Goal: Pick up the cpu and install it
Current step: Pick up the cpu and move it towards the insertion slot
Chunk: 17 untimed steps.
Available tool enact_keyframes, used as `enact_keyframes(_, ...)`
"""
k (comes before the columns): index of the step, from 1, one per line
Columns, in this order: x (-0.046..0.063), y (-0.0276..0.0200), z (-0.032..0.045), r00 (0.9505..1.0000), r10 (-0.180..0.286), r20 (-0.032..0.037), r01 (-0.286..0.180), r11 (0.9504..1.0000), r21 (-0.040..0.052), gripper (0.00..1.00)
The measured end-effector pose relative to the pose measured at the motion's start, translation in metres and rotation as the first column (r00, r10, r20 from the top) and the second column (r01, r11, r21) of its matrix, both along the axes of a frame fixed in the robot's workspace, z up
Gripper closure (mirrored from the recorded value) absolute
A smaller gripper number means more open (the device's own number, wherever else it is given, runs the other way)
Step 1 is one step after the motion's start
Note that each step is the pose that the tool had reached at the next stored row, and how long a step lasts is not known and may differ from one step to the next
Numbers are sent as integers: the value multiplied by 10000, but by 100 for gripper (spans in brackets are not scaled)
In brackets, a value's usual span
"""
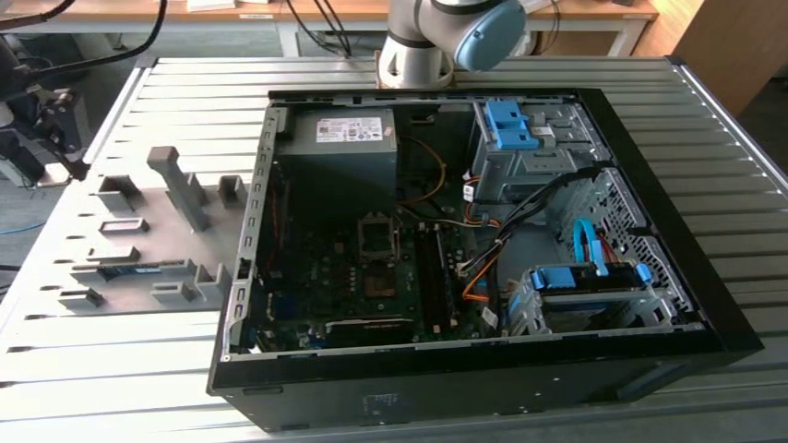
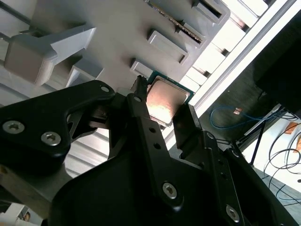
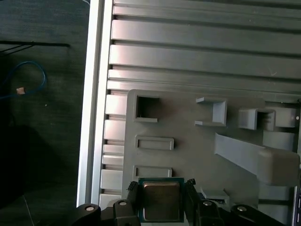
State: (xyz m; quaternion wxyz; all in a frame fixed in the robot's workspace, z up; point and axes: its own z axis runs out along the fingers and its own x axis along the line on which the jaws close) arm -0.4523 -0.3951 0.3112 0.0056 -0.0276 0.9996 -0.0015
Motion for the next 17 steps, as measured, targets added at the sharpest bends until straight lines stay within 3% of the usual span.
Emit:
enact_keyframes(10,0,0,260,10000,0,1,0,10000,1,53)
enact_keyframes(13,0,0,375,10000,0,0,0,10000,1,53)
enact_keyframes(14,0,0,471,10000,0,0,0,10000,1,53)
enact_keyframes(17,0,0,583,10000,-1,-1,1,10000,0,53)
